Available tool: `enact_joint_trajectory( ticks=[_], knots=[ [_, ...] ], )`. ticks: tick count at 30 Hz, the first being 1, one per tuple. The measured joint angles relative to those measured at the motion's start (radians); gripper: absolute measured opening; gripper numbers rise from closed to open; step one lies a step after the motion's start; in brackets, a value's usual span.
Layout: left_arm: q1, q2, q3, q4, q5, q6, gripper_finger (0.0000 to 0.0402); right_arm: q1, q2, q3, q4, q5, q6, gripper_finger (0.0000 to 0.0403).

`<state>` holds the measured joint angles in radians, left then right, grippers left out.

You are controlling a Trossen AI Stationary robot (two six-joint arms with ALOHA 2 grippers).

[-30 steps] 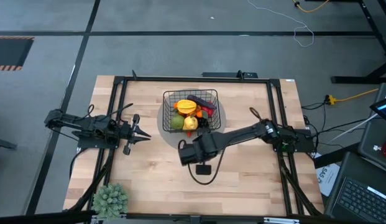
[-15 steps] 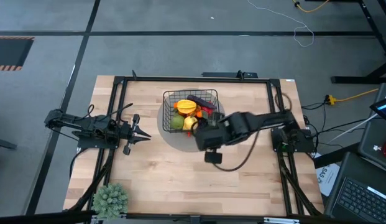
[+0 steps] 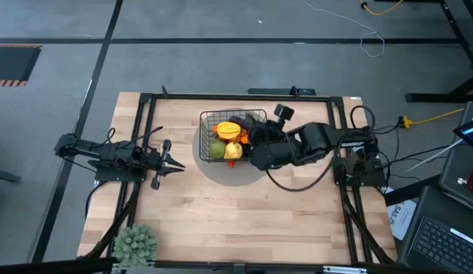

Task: Build produce basket
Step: Put the green chili pepper into the wire organizer

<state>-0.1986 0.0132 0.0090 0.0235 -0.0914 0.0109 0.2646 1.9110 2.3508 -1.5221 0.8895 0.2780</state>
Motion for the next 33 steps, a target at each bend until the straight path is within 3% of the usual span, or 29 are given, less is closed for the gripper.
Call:
enact_joint_trajectory(
  ticks=[5, 11, 14, 18, 24, 28, 33],
  knots=[
    [0.0, 0.0, 0.0, 0.0, 0.0, 0.0, 0.0041, -0.083, -0.025, 0.003, 0.054, 0.035, -0.074, 0.0046],
    [0.0, 0.0, 0.0, 0.0, 0.0, 0.0, 0.0041, -0.205, -0.095, 0.005, 0.142, -0.004, -0.1, 0.0046],
    [0.0, 0.0, 0.0, 0.0, 0.0, 0.0, 0.0041, -0.259, -0.113, 0.005, 0.202, -0.144, -0.101, 0.0046],
    [0.0, 0.0, 0.0, 0.0, 0.0, 0.0, 0.0041, -0.311, -0.114, 0.005, 0.274, -0.409, -0.149, 0.0046],
    [0.0, 0.0, 0.0, 0.0, 0.0, 0.0, 0.0041, -0.332, -0.11, 0.004, 0.533, -0.755, -0.257, 0.0046],
    [0.0, 0.0, 0.0, 0.0, 0.0, 0.0, 0.0041, -0.331, -0.107, 0.004, 0.625, -0.852, -0.284, 0.0046],
    [0.0, 0.0, 0.0, 0.0, 0.0, 0.0, 0.0041, -0.332, -0.104, -0.007, 0.615, -0.858, -0.282, 0.0049]
  ],
)
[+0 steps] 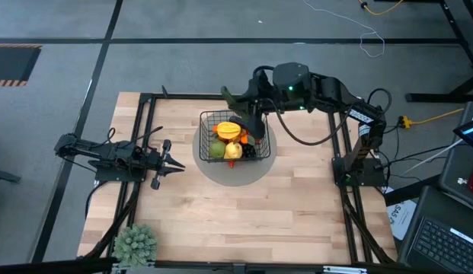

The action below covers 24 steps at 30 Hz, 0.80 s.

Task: Build produce basket
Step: Put the green chili pepper into the wire organizer, then return to Home Position

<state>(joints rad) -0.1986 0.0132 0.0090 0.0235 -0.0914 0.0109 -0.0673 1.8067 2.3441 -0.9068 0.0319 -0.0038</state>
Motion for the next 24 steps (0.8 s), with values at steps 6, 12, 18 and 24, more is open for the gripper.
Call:
enact_joint_trajectory(
  ticks=[6, 12, 18, 24],
  knots=[
    [0.0, 0.0, 0.0, 0.0, 0.0, 0.0, 0.0041, 0.0, 0.02, -0.012, 0.026, 0.0, 0.029, 0.0081],
    [0.0, 0.0, 0.0, 0.0, 0.0, 0.0, 0.0041, 0.0, 0.068, -0.012, 0.036, 0.0, 0.029, 0.0143],
    [0.0, 0.0, 0.0, 0.0, 0.002, 0.0, 0.0041, 0.0, 0.089, -0.011, 0.056, 0.0, 0.036, 0.0205],
    [0.0, 0.0, 0.0, 0.0, 0.001, 0.0, 0.0041, -0.003, 0.089, 0.01, 0.065, 0.004, 0.025, 0.0231]
  ],
)
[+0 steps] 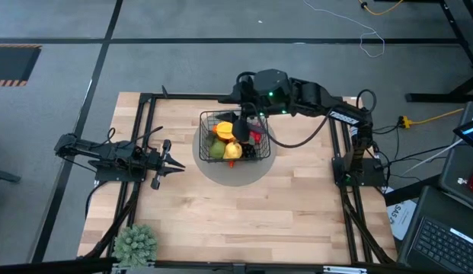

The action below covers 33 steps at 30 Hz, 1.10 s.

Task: Build produce basket
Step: Return to Home Position

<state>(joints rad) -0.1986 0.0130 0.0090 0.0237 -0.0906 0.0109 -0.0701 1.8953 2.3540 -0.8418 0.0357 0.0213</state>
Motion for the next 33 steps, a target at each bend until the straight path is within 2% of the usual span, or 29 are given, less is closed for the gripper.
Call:
enact_joint_trajectory(
  ticks=[5, 11, 15, 18, 20, 22, 24, 29, 33],
  knots=[
    [0.0, 0.0, 0.0, 0.0, 0.0, 0.0, 0.0041, 0.0, -0.016, 0.001, -0.02, 0.0, 0.003, 0.0232],
    [0.0, 0.0, 0.0, 0.0, 0.0, 0.0, 0.0041, 0.0, -0.056, 0.003, -0.136, -0.002, 0.001, 0.0227],
    [0.0, 0.0, 0.0, 0.0, 0.0, 0.0, 0.0041, 0.007, -0.065, 0.003, -0.346, -0.003, 0.075, 0.0228],
    [0.0, 0.0, 0.0, 0.0, 0.0, 0.0, 0.0041, 0.015, -0.072, 0.002, -0.561, 0.006, 0.05, 0.0229],
    [0.0, 0.0, 0.0, 0.0, -0.001, 0.0, 0.0041, 0.035, -0.078, -0.013, -0.696, 0.076, 0.119, 0.0228],
    [0.0, 0.0, 0.0, 0.0, -0.001, 0.0, 0.0041, 0.063, -0.077, -0.022, -0.721, 0.22, 0.177, 0.0227],
    [0.0, 0.0, 0.0, 0.0, 0.0, 0.0, 0.0041, 0.097, -0.078, -0.025, -0.733, 0.315, 0.212, 0.0226],
    [0.0, 0.0, 0.0, 0.0, -0.001, 0.0, 0.0041, 0.196, -0.138, -0.063, -0.709, 0.329, 0.159, 0.0226],
    [0.0, 0.0, 0.0, 0.0, -0.001, 0.0, 0.0041, 0.255, -0.243, -0.186, -0.677, 0.342, 0.188, 0.0226]
  ],
)
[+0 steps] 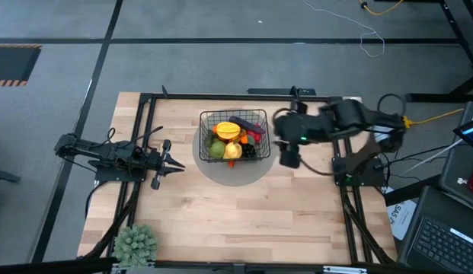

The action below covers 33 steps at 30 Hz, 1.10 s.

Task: Build produce basket
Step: Return to Home Position

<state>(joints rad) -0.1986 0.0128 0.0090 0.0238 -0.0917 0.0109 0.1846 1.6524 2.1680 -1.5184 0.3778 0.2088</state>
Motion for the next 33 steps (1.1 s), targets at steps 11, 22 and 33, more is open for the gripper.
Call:
enact_joint_trajectory(
  ticks=[11, 22, 33],
  knots=[
    [0.0, 0.0, 0.0, 0.0, -0.003, 0.0, 0.0041, 0.09, -0.581, -0.787, 0.482, 0.047, 0.129, 0.0226],
    [0.0, 0.0, 0.0, 0.0, -0.003, 0.0, 0.0041, 0.091, -1.111, -1.568, 1.243, -0.056, -0.038, 0.0226],
    [0.0, 0.0, 0.0, 0.0, -0.003, 0.0, 0.0041, 0.091, -1.526, -1.998, 1.563, -0.065, -0.097, 0.0226]
  ],
)
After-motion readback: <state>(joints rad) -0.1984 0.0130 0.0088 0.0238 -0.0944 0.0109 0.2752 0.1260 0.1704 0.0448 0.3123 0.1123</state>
